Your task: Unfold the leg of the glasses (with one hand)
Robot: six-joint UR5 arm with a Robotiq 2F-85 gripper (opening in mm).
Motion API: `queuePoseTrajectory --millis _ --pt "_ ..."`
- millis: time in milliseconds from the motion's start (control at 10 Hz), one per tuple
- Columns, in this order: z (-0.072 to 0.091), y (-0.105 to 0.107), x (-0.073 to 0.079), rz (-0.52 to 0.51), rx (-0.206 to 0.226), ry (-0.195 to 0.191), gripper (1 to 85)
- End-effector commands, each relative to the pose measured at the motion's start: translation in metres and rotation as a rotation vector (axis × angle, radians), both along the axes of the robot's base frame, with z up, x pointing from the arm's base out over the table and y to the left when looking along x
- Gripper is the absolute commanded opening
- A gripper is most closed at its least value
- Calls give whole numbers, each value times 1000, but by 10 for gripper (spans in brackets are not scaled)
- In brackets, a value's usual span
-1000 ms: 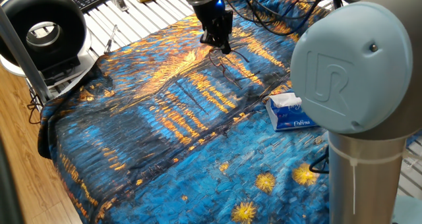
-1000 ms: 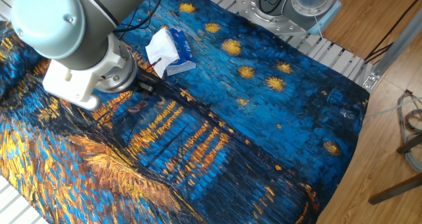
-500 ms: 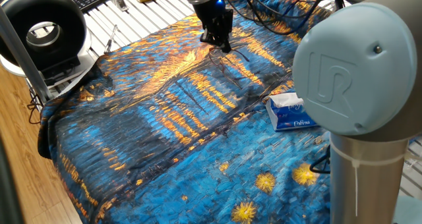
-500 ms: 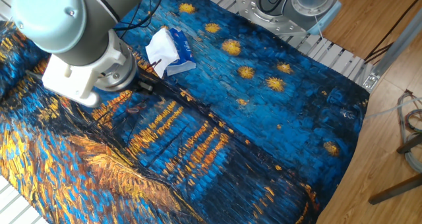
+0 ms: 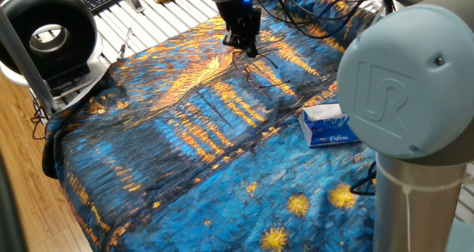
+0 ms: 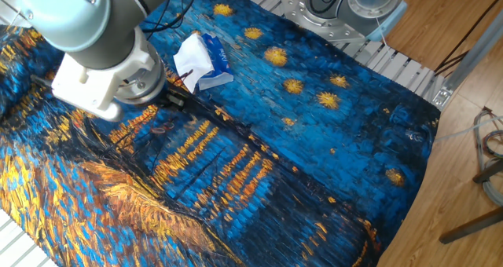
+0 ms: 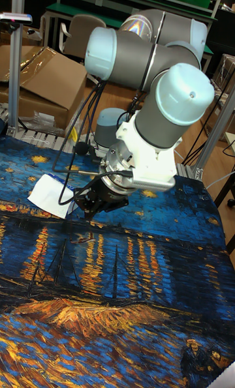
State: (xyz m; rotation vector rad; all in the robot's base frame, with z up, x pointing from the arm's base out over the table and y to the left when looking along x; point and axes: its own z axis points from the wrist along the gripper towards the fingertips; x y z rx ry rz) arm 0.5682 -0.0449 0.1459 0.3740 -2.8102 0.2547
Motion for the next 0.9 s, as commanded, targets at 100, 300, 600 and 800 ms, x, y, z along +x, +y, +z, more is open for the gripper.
queuePoseTrajectory --millis 100,300,600,800 --pt "-15 0 -6 -8 55 35 10" --pt "-20 -6 -13 -7 46 89 10" --pt "-28 -12 -16 -25 35 123 10" --pt "-30 -11 -18 -31 36 134 10"
